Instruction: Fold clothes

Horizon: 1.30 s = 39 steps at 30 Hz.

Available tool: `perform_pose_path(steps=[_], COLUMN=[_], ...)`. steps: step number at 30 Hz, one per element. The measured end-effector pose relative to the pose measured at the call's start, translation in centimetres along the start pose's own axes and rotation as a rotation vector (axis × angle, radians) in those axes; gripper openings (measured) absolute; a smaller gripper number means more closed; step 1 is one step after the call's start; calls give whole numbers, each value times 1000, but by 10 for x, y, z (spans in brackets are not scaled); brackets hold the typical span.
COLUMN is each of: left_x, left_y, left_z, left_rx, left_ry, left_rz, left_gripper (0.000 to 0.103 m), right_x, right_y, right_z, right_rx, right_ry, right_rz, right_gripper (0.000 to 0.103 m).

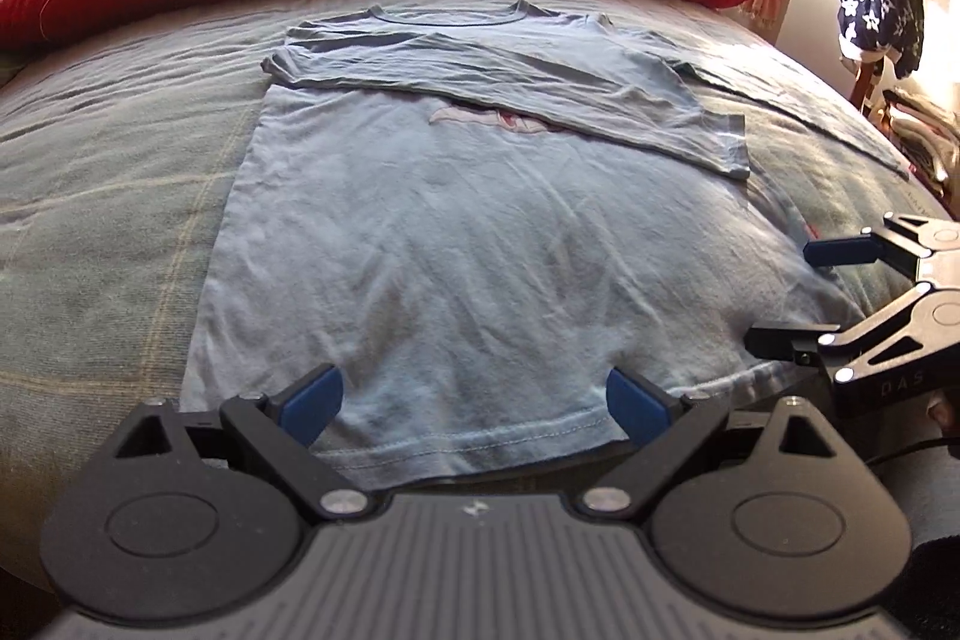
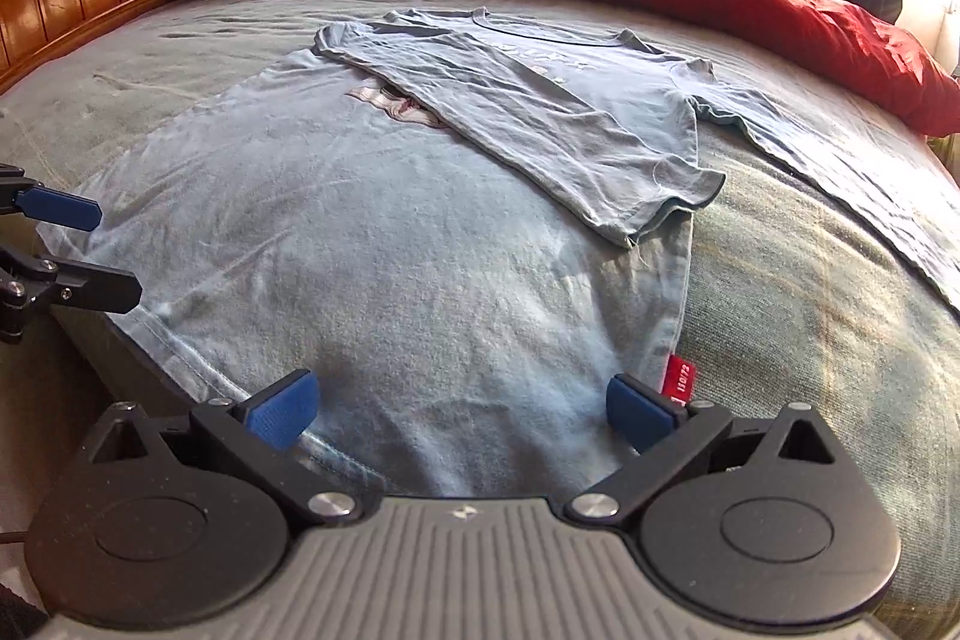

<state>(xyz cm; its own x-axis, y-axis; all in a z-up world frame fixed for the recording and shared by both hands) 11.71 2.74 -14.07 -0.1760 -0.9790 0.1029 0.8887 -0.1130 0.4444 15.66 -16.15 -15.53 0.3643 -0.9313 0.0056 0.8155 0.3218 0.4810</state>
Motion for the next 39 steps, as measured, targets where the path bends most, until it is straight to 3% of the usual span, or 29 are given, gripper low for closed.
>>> perform_pose_path(steps=[3, 8, 16, 19, 23, 27, 30, 35, 39], left_x=[-5, -20, -49, -40, -34, -29, -25, -5, 20], left_y=[7, 0, -2, 3, 1, 11, 22, 37, 53], left_z=[-1, -10, 7, 3, -16, -4, 5, 5, -1], left_rx=[3, -40, -26, -31, -101, -60, -29, -11, -3], left_ry=[-62, -40, -4, 1, 61, 56, 49, 25, -2], left_rz=[31, 83, 186, 152, 143, 129, 127, 76, -2], left_gripper=[95, 95, 95, 95, 95, 95, 95, 95, 95], right_x=[-8, -11, -8, -7, -7, -8, -12, -5, 8], right_y=[12, 8, 0, -1, -3, 0, 9, -2, -13], right_z=[5, -11, -15, -15, -14, -2, 8, -9, 1], right_rx=[45, -7, 23, 29, 37, 43, 96, 31, 44], right_ry=[21, 7, 21, 27, 29, 40, 85, 43, 48], right_rz=[1, 2, 7, 8, 21, 32, 41, 30, 6], right_gripper=[103, 103, 103, 103, 103, 103, 103, 103, 103])
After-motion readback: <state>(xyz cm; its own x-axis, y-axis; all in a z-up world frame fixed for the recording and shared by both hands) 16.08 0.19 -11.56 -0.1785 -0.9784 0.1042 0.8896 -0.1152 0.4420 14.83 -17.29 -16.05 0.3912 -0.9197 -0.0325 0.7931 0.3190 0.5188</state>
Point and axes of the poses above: each gripper's, at about its wrist camera, not at the fingertips, and z roughly against the way its jaws point, x to its right, y to its top, the point moved 8 cm from there along -z, roughly the way its jaws point, and after that the axes turned 15 degrees about -x, right-handed, at the moved point
